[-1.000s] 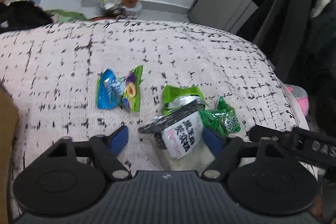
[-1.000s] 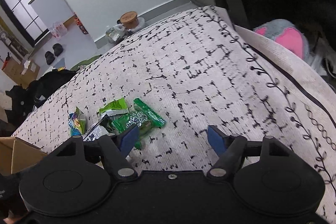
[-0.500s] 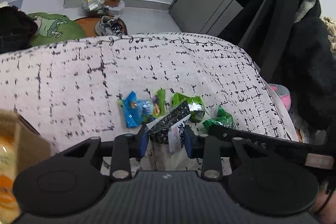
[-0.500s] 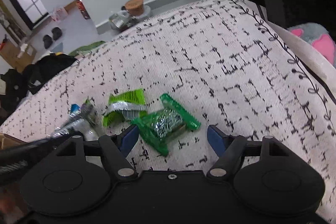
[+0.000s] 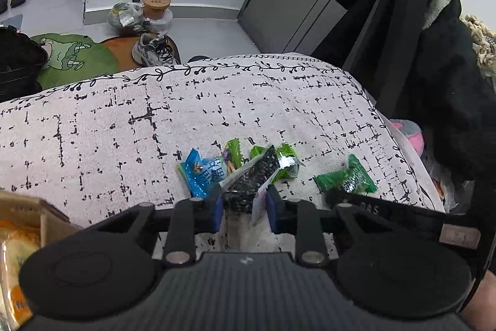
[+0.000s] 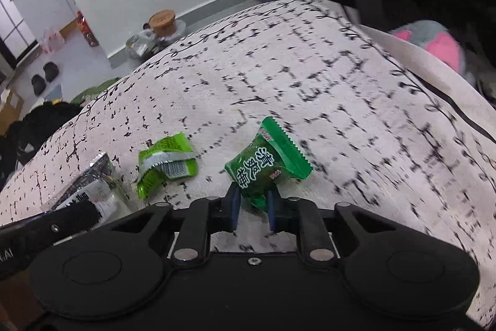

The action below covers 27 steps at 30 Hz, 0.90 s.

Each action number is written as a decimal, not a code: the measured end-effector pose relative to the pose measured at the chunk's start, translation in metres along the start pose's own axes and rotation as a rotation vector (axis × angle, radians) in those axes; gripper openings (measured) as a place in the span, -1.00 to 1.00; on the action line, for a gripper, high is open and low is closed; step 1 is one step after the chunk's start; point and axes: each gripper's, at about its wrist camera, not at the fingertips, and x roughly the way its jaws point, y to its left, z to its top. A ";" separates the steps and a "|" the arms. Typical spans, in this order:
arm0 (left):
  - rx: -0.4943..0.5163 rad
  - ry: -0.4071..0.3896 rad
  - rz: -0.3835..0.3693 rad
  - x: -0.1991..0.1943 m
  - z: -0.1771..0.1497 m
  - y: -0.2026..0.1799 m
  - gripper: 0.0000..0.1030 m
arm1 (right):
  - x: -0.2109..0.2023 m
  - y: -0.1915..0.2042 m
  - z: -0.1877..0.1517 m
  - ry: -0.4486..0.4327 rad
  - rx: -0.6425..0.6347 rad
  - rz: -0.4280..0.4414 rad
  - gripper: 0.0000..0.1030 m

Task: Organize snacks
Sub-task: 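Grasp the white pack with left tool while right tool grasps the green candy, then lift the white pack with left tool while right tool carries the green candy over the box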

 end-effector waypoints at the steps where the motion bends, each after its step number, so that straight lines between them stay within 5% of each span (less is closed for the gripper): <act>1: -0.006 -0.004 -0.001 -0.003 -0.002 0.001 -0.53 | -0.005 -0.003 -0.004 -0.011 0.006 0.007 -0.70; 16: 0.010 -0.130 0.005 -0.074 -0.047 -0.022 -0.56 | -0.097 -0.011 -0.045 -0.145 -0.038 0.149 -0.73; 27: 0.017 -0.214 0.053 -0.136 -0.052 -0.025 -0.56 | -0.146 -0.006 -0.051 -0.225 -0.045 0.264 -0.73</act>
